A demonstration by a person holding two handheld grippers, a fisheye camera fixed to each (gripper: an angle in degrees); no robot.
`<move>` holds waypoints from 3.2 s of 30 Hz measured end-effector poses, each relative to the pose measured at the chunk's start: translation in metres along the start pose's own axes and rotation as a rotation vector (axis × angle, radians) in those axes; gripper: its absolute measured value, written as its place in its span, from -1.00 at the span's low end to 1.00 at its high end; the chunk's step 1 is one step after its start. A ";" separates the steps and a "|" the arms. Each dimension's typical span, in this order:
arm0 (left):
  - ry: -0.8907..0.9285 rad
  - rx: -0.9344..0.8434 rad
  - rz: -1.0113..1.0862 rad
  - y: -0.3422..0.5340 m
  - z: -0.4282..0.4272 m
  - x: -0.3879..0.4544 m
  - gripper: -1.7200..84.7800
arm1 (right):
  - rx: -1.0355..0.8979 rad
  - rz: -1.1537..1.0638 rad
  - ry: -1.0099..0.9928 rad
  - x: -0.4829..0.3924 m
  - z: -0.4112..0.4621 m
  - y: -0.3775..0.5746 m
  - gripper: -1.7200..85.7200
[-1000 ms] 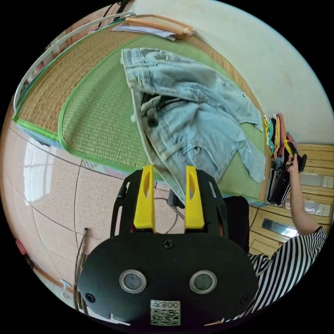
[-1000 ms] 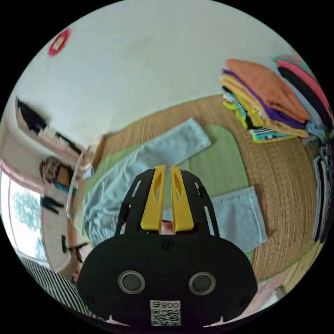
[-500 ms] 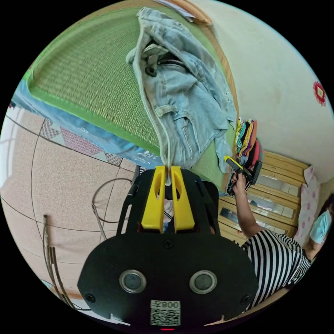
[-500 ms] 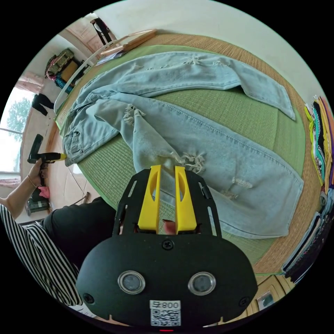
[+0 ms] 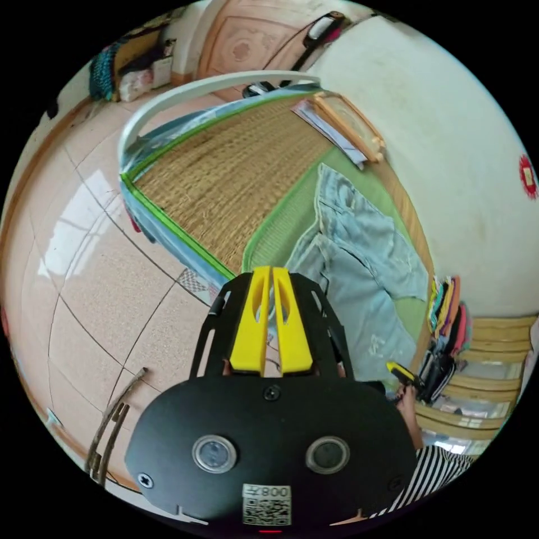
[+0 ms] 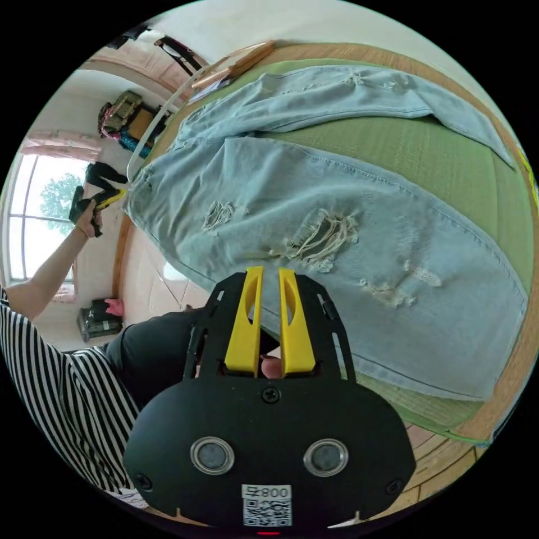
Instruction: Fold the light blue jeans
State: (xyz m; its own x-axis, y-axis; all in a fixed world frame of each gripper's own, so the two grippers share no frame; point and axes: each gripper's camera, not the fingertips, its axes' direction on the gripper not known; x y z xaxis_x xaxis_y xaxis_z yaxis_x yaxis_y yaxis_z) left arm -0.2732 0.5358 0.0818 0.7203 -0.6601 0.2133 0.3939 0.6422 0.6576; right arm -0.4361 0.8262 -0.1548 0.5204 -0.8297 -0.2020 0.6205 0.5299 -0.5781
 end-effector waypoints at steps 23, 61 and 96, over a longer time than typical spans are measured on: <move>-0.006 -0.392 0.837 0.041 0.053 0.335 -0.96 | 0.072 0.458 0.485 0.087 -0.091 0.158 -0.96; 0.015 -0.455 1.147 0.010 0.028 0.530 -0.96 | 0.071 0.188 0.561 0.142 -0.094 -0.123 -0.96; -0.234 -0.024 0.561 -0.143 0.021 0.373 -0.96 | 0.204 0.250 0.429 0.134 -0.086 -0.176 -0.96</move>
State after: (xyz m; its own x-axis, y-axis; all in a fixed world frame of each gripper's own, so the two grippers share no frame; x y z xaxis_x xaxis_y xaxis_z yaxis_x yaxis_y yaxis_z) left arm -0.0732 0.1898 0.0820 0.6779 -0.2845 0.6779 0.0051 0.9239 0.3826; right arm -0.5260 0.6065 -0.1485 0.4068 -0.6483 -0.6436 0.6322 0.7084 -0.3139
